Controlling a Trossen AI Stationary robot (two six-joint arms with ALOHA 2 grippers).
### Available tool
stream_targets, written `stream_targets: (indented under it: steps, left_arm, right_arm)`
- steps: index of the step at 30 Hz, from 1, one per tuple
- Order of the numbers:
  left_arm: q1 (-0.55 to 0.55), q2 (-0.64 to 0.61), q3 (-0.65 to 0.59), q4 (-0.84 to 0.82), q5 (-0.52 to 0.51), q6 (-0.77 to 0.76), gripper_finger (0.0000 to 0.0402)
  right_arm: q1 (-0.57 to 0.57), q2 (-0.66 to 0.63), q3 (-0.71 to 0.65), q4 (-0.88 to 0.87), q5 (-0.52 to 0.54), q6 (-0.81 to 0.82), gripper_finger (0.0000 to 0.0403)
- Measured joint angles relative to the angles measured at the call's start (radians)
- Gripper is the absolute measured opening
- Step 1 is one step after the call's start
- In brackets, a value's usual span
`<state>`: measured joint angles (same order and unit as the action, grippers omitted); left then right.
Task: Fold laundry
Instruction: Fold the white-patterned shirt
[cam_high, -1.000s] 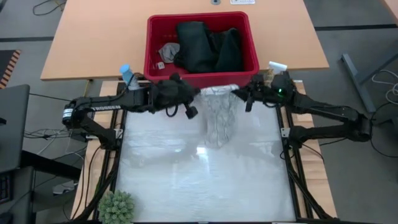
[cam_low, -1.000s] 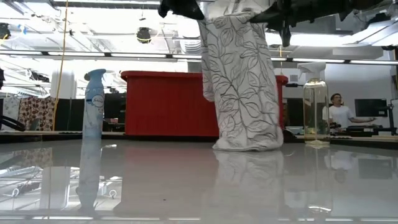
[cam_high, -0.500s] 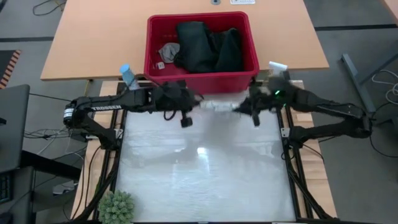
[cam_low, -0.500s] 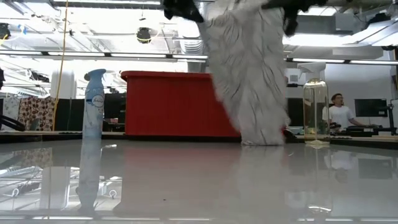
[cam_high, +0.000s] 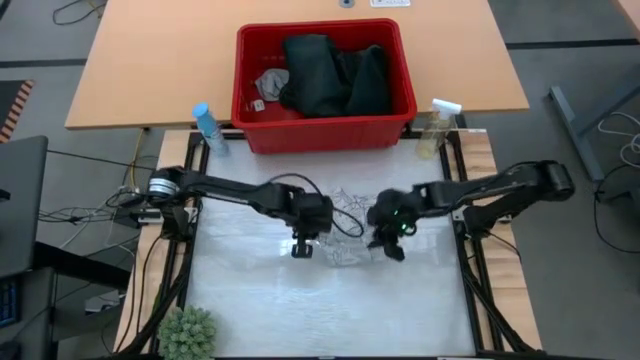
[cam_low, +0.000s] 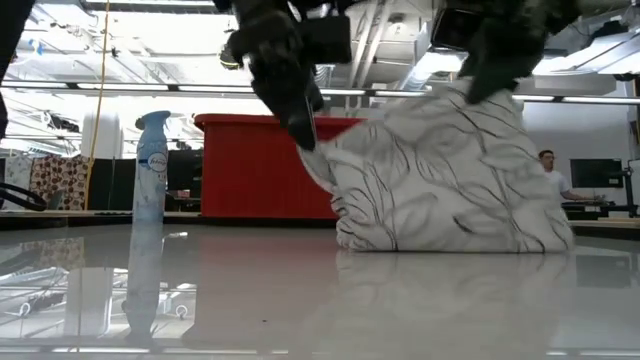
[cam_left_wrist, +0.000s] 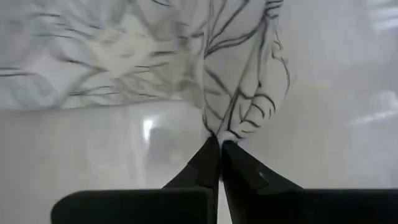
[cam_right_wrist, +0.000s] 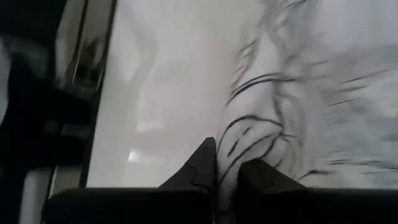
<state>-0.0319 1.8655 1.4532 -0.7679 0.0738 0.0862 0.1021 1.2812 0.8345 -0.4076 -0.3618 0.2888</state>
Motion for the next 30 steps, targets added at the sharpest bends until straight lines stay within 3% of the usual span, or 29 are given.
stream_targets:
  steps: [5,15,23,26,30]
  left_arm:
    - [-0.006,0.034,-0.001,-0.015,0.156,0.007,0.0040]
    - [-0.001,0.033,0.006,-0.015,0.158,-0.003,0.0162]
    - [-0.001,0.033,0.006,0.170,0.239,-0.029,0.0185]
    - [0.003,0.033,0.006,0.246,0.192,-0.022,0.0183]
    - [0.034,0.033,-0.008,0.376,0.138,-0.017,0.0181]
  right_arm:
    - [0.084,0.096,0.000,-0.004,-0.093,-0.057,0.0063]
    - [0.152,0.147,0.000,-0.015,-0.136,-0.108,0.0075]
    - [0.279,0.146,0.000,-0.012,-0.130,-0.047,0.0171]
    - [0.338,0.146,0.000,-0.012,-0.049,0.010,0.0212]
    - [0.389,0.147,0.000,-0.012,0.216,0.073,0.0241]
